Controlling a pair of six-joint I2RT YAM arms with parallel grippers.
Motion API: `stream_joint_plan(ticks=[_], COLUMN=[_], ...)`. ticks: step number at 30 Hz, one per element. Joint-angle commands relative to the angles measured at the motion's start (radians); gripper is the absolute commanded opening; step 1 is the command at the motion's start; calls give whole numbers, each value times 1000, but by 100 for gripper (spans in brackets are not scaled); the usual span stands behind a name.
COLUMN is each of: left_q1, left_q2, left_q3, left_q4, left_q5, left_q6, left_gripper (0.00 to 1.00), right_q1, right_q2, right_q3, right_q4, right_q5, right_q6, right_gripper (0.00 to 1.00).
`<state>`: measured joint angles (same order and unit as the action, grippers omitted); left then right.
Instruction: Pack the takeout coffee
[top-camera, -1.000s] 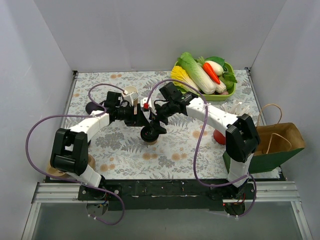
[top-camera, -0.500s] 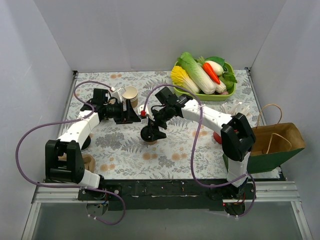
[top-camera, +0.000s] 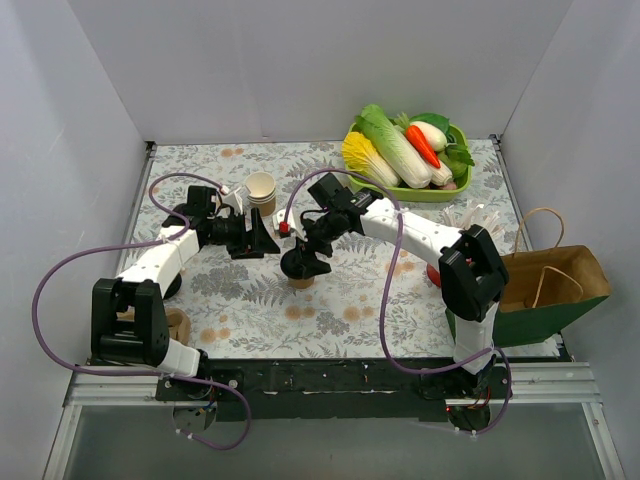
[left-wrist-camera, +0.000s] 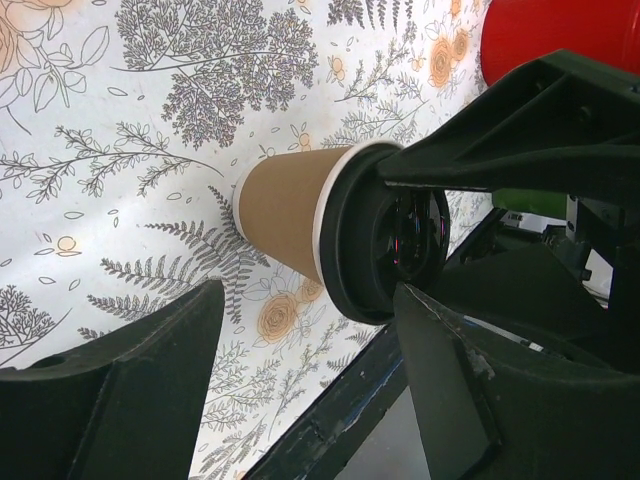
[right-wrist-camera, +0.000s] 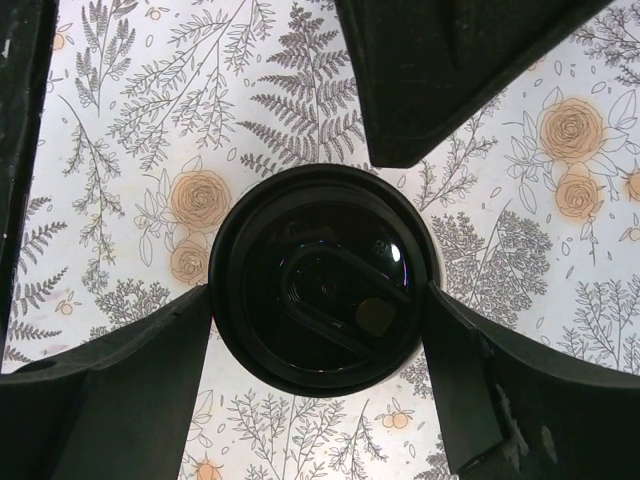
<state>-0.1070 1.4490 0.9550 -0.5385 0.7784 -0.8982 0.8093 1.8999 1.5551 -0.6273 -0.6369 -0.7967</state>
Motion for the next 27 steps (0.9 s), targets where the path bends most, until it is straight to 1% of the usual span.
stream_joint_plan(ticks=[1, 6, 14, 19, 27], left_q1=[3, 3, 3, 3, 3], left_q2=[-44, -53, -49, -52, -53], left_q3=[-16, -30, -38, -44, -53], left_q4=[15, 28, 40, 37, 40], left_q5=[28, 48, 70, 71, 68], left_q6=[1, -5, -19, -19, -21], left_gripper=[68, 68, 68, 68, 68], right_q1=[7, 5, 14, 25, 40], right_q2=[-48, -81, -105, -96, -67], right_q3=[7, -18, -35, -29, -18], right_q4=[38, 74, 35, -25, -14], right_q5=[52, 100, 69, 37, 80], right_q6=[16, 22, -35, -75, -59], right_gripper=[79, 78, 78, 78, 78])
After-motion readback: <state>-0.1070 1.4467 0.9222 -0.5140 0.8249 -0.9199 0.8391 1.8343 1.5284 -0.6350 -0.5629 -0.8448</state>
